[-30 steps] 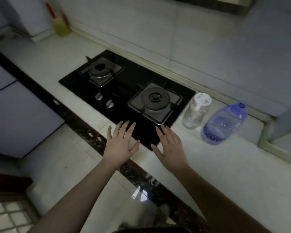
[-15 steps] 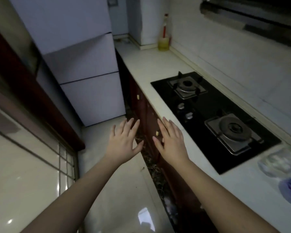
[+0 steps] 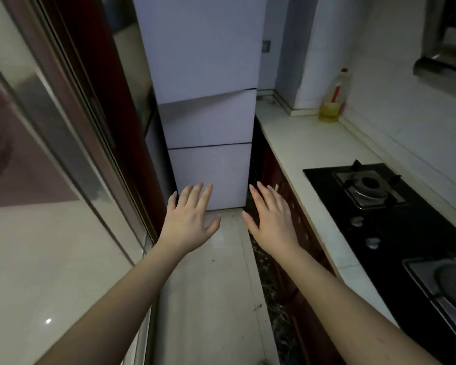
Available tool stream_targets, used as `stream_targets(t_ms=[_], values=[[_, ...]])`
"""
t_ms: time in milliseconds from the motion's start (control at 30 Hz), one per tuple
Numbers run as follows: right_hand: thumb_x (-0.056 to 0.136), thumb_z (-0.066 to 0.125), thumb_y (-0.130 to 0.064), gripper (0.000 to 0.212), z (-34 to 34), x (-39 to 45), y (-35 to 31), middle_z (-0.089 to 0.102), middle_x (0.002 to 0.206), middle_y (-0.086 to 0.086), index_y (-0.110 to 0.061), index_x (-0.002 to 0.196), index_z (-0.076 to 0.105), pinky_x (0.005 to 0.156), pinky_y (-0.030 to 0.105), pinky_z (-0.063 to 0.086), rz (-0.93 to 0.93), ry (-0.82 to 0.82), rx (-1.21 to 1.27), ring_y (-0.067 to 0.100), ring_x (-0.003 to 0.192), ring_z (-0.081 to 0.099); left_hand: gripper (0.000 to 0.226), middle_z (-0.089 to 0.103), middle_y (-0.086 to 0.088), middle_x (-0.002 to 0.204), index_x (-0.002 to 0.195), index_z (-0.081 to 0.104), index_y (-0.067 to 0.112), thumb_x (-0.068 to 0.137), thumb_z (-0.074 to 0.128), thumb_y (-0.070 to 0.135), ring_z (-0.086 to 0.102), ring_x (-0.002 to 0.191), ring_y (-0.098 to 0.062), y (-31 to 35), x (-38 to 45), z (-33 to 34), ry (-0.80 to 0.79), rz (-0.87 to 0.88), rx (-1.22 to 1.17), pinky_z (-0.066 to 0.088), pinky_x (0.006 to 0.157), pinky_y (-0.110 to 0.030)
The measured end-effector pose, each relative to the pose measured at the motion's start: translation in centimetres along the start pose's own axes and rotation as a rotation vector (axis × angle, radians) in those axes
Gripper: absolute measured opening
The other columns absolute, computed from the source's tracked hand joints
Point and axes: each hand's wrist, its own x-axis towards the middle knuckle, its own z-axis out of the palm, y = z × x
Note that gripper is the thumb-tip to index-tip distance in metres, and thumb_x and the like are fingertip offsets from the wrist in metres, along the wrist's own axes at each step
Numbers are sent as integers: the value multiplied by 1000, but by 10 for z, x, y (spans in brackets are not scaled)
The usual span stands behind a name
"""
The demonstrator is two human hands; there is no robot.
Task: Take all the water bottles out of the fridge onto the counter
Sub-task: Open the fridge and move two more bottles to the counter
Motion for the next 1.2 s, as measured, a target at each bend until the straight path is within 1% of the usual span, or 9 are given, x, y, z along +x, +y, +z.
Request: stream_targets(t_ms=[167,300,467,567,667,800,967,1100,1200], values=[[98,48,-45,65,20,64,7,30,159,6,-18,153,29,117,45,20,-67,20,12,29,146,24,77,45,-9,148,150,33,16,87,39,60,39,137,-30,-23,46,3,29,-51,61,33,108,-54],[96,53,-43,65,28,117,11,36,155,9,-15,151,35,114,51,29,-115,41,14,33,142,33,78,38,-7,153,153,25,19,88,38,61,32,142,-28,-40,84,6,17,-97,113,28,111,-55],[96,53,-43,65,42,168,10,36,155,10,-14,151,35,113,52,31,-193,24,1,34,142,33,78,36,-6,155,154,21,21,89,33,62,30,143,-27,-65,117,11,12,-168,153,28,112,-53],[96,52,-44,65,52,198,4,33,157,10,-15,152,33,115,52,29,-220,9,-8,33,143,31,78,36,-6,155,154,22,20,89,35,61,32,142,-27,-83,138,15,16,-192,145,31,109,-51],[97,47,-47,66,69,230,-4,29,159,8,-17,153,29,116,50,24,-234,-8,-21,31,145,26,77,38,-7,153,153,26,19,89,37,60,33,141,-27,-107,162,22,35,-204,150,33,108,-52],[98,43,-48,66,96,276,-21,26,160,7,-18,154,26,117,49,19,-257,-13,-45,30,146,24,76,40,-11,152,152,29,17,89,36,60,35,141,-30,-147,200,37,60,-168,166,32,108,-54],[97,46,-47,66,119,336,-46,28,159,7,-19,154,27,118,48,18,-238,-9,-71,31,146,24,77,39,-11,152,151,28,16,89,35,61,34,141,-31,-199,250,50,67,-167,161,32,109,-55],[99,42,-48,66,131,376,-54,19,163,4,-22,156,21,119,47,11,-219,-37,-97,29,149,15,77,39,-11,152,151,27,16,89,35,61,35,141,-31,-230,287,57,72,-142,147,34,109,-56],[99,41,-48,67,140,403,-58,17,163,4,-21,156,20,120,47,10,-212,-32,-101,30,149,15,78,37,-11,153,152,25,17,89,36,61,33,142,-31,-248,312,60,80,-132,150,32,110,-55]])
